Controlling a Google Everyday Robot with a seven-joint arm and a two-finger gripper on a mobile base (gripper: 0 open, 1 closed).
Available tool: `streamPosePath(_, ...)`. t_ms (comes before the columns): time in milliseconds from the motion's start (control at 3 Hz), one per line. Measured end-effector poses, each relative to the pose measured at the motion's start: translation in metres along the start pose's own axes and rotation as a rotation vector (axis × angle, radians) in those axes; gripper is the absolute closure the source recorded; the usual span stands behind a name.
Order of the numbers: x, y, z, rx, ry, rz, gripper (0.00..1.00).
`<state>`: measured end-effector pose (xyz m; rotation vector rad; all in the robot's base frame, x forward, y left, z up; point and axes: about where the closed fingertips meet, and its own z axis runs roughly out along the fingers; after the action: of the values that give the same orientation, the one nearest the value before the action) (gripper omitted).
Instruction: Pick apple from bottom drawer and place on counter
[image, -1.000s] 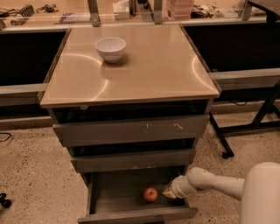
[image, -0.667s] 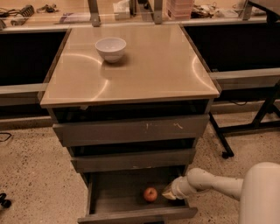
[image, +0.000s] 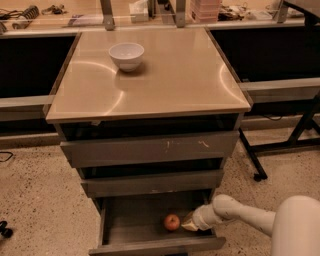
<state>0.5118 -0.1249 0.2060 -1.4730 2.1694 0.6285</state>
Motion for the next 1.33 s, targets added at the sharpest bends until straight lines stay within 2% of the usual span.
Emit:
streamPosePath(333,-0.003,-0.001,0.012,-0.022,-0.032,-0.020,0.46)
streamPosePath(1000,-0.011,-0.005,0.025,-0.030,-0.099,-0.068,0.28)
streamPosePath(1333,-0.012,-0.007,0.030,-0.025,-0.129,-0.086,0.26)
